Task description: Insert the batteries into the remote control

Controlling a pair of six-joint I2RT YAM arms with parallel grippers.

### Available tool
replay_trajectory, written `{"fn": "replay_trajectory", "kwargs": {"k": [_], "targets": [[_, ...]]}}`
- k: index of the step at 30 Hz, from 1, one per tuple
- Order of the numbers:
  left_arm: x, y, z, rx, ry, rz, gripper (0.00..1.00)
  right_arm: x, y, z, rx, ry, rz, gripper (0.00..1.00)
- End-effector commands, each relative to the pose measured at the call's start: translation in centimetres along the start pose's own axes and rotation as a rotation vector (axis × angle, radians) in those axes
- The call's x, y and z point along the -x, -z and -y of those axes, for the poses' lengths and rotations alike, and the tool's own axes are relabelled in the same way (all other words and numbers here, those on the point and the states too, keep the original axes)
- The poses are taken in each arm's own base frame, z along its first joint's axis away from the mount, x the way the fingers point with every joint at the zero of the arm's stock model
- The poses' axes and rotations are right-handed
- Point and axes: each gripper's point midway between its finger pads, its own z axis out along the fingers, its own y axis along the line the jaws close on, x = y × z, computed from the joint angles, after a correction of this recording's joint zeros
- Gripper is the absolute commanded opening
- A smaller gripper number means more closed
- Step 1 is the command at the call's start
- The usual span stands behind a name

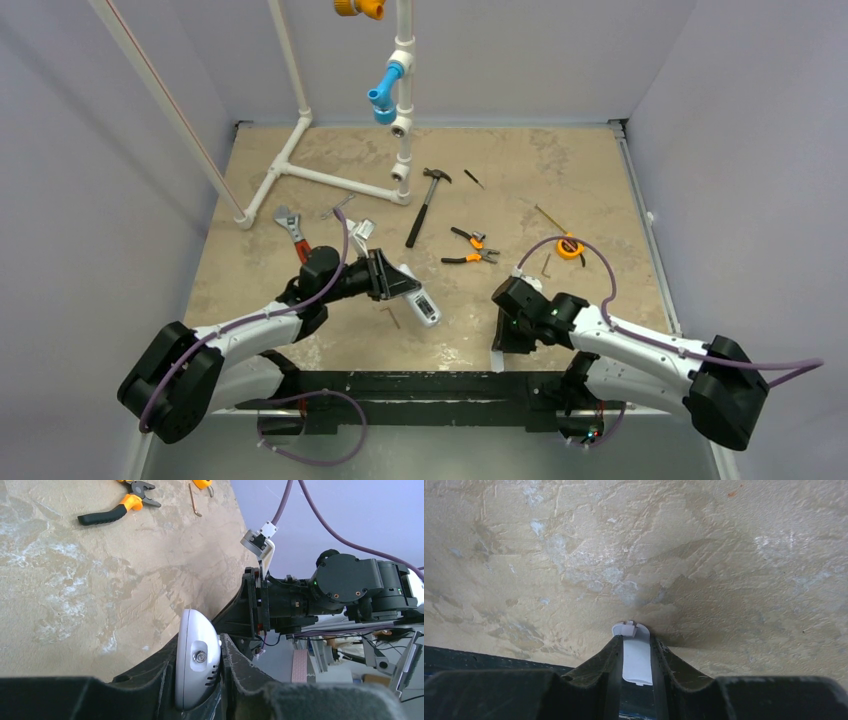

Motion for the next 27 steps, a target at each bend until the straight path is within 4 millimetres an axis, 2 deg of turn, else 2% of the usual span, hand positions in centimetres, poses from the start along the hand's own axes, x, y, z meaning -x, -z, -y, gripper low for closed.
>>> {"fn": "replay_trajectory", "kwargs": {"k": [1, 8, 14, 19, 27], "targets": [[1.6, 0.1, 1.8, -0.058, -0.056, 0.042, 0.0, -0.9, -1.0, 1.2, -0.045, 0.032, -0.027, 0.23], [1.7, 0.1, 1.7, -0.056, -0.055, 0.045, 0.0, 0.0, -1.1, 0.6, -0.029, 0.036, 0.012, 0.21], [1.8, 0.1, 1.7, -0.056, -0.057, 0.048, 0.0, 0.9, -2.4, -0.6, 0.011, -0.032, 0.06, 0.18], [1.8, 0.2, 1.7, -0.056, -0.058, 0.047, 0.0, 2.3, -3.0, -1.7, 0.02, -0.07, 0.113, 0.17], [2.0, 0.4, 1.8, -0.056, -0.059, 0.051, 0.0, 6.3, -3.5, -3.8, -0.023, -0.047, 0.233, 0.17]]}}
